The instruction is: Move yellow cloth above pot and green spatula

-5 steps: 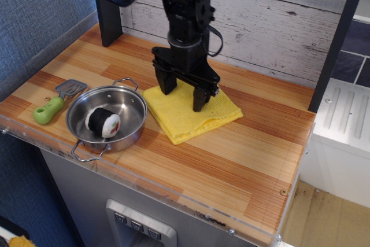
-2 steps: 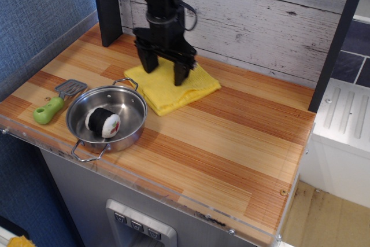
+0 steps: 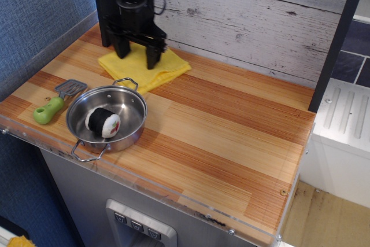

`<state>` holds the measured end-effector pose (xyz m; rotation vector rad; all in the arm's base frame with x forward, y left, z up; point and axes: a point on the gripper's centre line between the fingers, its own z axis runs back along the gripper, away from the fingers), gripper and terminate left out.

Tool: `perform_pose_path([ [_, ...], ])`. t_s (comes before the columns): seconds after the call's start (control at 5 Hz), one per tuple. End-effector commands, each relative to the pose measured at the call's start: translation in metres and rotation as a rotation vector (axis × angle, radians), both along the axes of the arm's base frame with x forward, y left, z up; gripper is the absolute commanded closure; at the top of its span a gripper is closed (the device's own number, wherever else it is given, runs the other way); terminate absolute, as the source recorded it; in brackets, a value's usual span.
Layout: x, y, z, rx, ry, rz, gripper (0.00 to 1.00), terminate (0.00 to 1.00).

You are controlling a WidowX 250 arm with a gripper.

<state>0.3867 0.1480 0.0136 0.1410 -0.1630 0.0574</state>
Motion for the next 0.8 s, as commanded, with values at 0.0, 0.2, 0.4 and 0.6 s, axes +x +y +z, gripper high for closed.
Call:
perform_pose_path([
  [0.0,-0.007,0.026,0.02,0.033,-0.036,0.034,0.0,0.0],
  [0.2,-0.006,0.021,0.026,0.011,-0.049,0.038,0.0,0.0],
  [0.4,-0.004,0.019,0.037,0.006,-0.083,0.041,0.0,0.0],
  [0.6,-0.006,0.021,0.05,-0.008,-0.108,0.028,0.0,0.0],
])
